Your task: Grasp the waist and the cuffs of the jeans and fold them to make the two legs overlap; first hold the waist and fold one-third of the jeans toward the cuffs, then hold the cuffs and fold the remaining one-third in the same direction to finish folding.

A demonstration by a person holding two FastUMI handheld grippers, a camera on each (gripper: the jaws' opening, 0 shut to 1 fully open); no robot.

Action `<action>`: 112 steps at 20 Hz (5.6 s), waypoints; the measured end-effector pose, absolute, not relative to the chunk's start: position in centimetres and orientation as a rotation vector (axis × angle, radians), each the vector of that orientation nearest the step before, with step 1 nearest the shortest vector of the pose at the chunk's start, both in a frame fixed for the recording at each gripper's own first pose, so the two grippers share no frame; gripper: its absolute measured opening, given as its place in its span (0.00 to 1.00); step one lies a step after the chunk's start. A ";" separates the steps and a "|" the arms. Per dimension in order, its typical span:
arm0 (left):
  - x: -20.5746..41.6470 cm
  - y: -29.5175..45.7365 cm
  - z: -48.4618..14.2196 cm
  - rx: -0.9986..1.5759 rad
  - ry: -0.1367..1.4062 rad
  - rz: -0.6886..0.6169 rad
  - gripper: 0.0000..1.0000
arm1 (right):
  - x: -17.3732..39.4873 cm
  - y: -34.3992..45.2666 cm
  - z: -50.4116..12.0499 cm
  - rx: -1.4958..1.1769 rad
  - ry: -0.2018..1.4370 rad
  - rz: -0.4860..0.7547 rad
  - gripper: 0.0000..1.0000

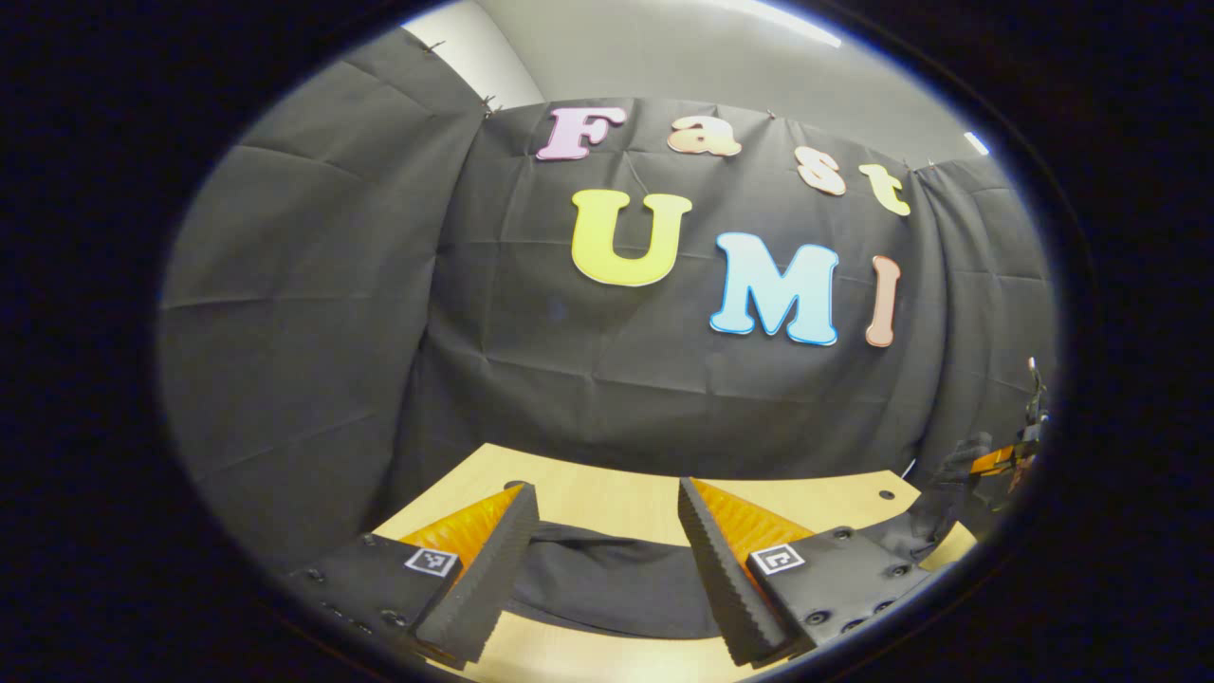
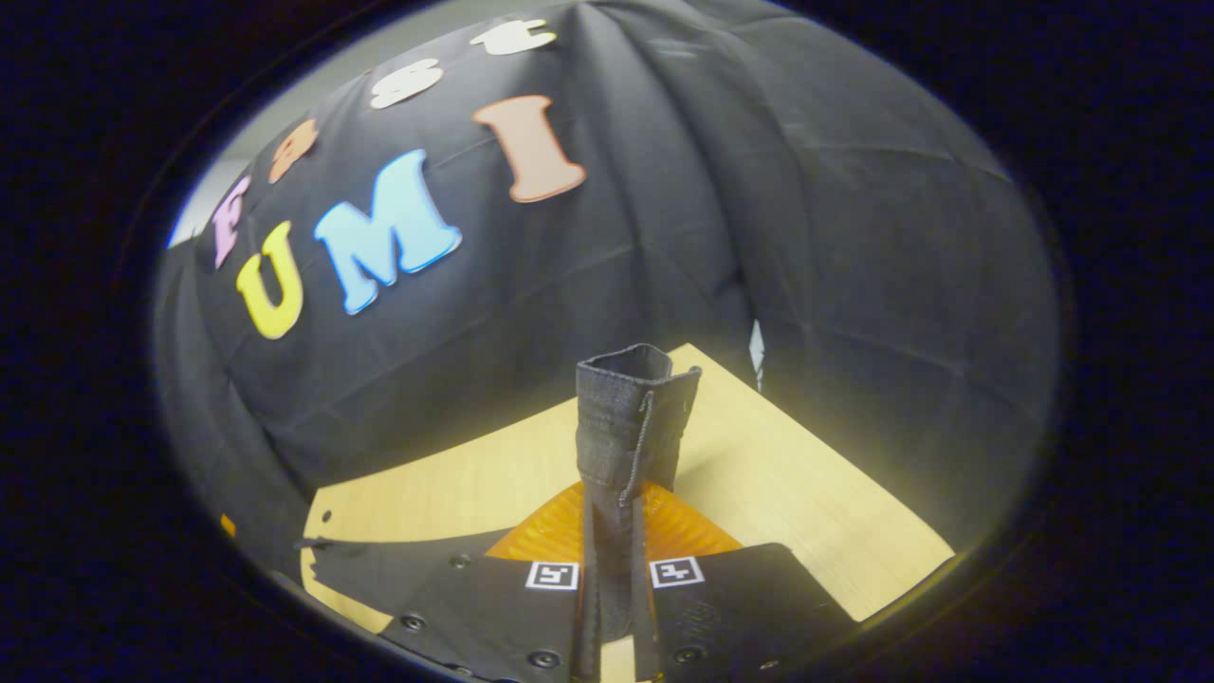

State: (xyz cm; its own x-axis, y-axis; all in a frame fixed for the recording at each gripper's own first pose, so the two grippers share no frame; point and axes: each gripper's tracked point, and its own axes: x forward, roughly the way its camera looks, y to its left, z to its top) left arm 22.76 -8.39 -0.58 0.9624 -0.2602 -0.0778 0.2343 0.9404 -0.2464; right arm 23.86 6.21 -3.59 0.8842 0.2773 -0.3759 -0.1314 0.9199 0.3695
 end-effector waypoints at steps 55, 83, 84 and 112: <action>23.7 -3.2 -13.0 -0.534 0.420 -0.148 0.96 | 15.6 14.3 1.5 0.047 0.242 0.390 0.96; 33.3 2.2 -29.1 -0.936 0.978 0.440 0.96 | 18.2 13.8 0.9 0.065 0.322 0.521 0.94; 33.6 2.0 -29.4 -0.920 0.991 0.447 0.94 | 18.2 13.9 0.7 0.068 0.327 0.523 0.94; 34.8 1.8 -22.6 -1.247 0.788 0.180 0.04 | 17.3 14.7 1.3 0.085 0.332 0.533 0.94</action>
State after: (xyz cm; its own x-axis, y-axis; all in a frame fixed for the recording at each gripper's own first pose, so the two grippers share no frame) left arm 34.83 1.78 -22.59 0.7289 -0.2865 -0.6218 -0.5285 0.3418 -0.7771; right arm 17.27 14.67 1.29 0.8095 0.5116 -0.2880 -0.4844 0.8592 0.1649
